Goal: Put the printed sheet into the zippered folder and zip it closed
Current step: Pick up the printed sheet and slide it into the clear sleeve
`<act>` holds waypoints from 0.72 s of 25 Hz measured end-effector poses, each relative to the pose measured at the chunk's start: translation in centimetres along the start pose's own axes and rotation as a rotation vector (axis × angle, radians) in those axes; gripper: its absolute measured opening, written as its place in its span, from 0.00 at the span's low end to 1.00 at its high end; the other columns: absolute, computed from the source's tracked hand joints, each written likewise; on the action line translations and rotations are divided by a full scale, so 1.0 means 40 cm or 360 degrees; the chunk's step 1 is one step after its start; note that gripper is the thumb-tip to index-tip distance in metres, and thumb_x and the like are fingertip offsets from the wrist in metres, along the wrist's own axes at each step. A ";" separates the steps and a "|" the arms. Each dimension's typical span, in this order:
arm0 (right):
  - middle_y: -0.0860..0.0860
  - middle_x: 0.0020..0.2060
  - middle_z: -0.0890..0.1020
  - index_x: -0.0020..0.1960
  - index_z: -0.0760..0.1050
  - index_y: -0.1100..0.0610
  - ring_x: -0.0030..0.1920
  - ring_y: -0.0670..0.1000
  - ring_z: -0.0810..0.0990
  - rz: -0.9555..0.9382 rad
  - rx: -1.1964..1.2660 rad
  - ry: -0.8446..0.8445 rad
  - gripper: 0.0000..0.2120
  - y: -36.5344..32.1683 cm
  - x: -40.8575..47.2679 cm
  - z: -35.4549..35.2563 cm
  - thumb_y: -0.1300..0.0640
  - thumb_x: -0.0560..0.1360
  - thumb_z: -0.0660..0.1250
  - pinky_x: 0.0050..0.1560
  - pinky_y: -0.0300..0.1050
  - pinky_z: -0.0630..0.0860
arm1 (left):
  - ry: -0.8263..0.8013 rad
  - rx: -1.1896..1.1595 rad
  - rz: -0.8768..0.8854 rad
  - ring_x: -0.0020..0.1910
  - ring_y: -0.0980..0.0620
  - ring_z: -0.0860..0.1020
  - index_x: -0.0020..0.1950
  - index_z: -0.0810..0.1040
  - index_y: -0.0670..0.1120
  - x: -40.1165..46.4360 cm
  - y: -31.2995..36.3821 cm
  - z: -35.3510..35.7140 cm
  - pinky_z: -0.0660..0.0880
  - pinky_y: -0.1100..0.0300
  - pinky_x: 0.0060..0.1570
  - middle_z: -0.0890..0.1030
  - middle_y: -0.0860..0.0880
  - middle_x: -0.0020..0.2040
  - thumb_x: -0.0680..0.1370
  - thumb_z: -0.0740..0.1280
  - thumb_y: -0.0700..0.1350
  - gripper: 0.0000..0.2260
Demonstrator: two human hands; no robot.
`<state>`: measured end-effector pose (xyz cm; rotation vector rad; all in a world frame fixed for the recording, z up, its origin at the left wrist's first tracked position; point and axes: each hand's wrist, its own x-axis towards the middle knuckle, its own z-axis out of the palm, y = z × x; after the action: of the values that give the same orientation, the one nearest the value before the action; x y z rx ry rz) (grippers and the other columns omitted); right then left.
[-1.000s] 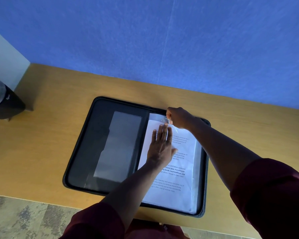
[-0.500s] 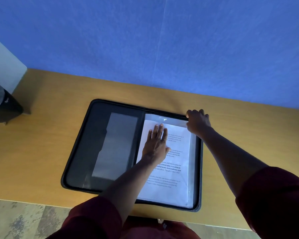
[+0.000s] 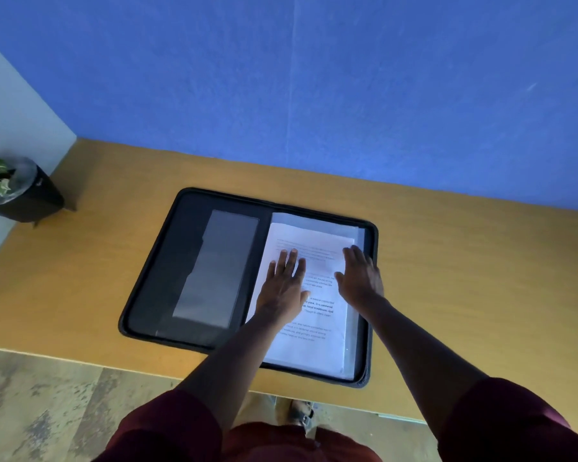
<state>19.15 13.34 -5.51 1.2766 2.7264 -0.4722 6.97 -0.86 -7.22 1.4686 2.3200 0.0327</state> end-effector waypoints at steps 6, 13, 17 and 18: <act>0.56 0.80 0.54 0.78 0.55 0.57 0.79 0.60 0.55 0.0041 0.0044 -0.0106 0.35 0.012 -0.104 0.060 0.47 0.78 0.66 0.76 0.57 0.58 | 0.0084 -0.0015 -0.0069 0.80 0.43 0.41 0.81 0.46 0.44 -0.084 -0.078 0.002 0.46 0.47 0.79 0.41 0.43 0.81 0.83 0.58 0.57 0.34; 0.54 0.81 0.44 0.81 0.45 0.55 0.80 0.58 0.45 0.0087 0.0137 -0.0182 0.39 0.016 -0.135 0.068 0.43 0.80 0.61 0.79 0.56 0.50 | 0.0204 0.0047 -0.0263 0.80 0.40 0.45 0.80 0.49 0.44 -0.113 -0.269 -0.059 0.51 0.45 0.78 0.47 0.41 0.81 0.81 0.62 0.57 0.35; 0.55 0.81 0.43 0.81 0.43 0.56 0.80 0.58 0.43 0.0126 0.0096 -0.0184 0.40 0.005 -0.145 0.070 0.41 0.80 0.60 0.79 0.56 0.48 | 0.0198 0.0032 -0.0422 0.80 0.40 0.42 0.81 0.48 0.44 -0.123 -0.381 -0.091 0.48 0.45 0.78 0.44 0.41 0.81 0.80 0.63 0.55 0.37; 0.55 0.81 0.42 0.81 0.42 0.56 0.80 0.58 0.42 0.0138 0.0084 -0.0190 0.40 0.001 -0.146 0.071 0.40 0.80 0.59 0.79 0.56 0.48 | 0.0178 0.0049 -0.0461 0.80 0.40 0.42 0.81 0.47 0.44 -0.126 -0.405 -0.097 0.47 0.44 0.78 0.43 0.41 0.81 0.80 0.63 0.55 0.37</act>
<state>22.82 8.17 -6.95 1.3270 2.5663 -0.5949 -6.47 -11.83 -5.71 1.1574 2.6125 -0.0011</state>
